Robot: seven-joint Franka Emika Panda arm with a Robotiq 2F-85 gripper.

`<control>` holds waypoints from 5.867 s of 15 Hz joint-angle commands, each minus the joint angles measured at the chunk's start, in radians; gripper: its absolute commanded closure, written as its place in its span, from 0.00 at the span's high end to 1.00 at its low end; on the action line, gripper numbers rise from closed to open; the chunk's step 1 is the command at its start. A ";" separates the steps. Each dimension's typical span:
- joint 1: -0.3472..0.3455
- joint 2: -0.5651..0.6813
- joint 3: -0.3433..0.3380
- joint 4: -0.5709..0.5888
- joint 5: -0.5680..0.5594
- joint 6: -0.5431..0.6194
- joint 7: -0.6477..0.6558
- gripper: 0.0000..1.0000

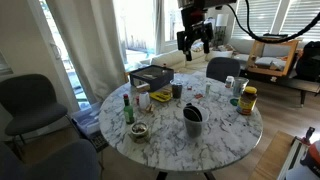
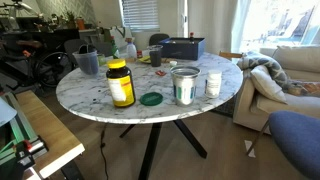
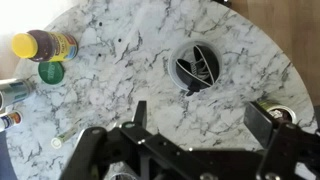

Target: Move the silver cup to the left.

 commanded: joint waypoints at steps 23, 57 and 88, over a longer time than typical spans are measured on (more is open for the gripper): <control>-0.080 0.111 -0.178 0.082 -0.034 0.243 0.304 1.00; -0.032 0.900 -0.327 0.715 0.133 0.571 0.827 1.00; -0.309 0.847 -0.539 0.473 0.257 0.502 0.562 1.00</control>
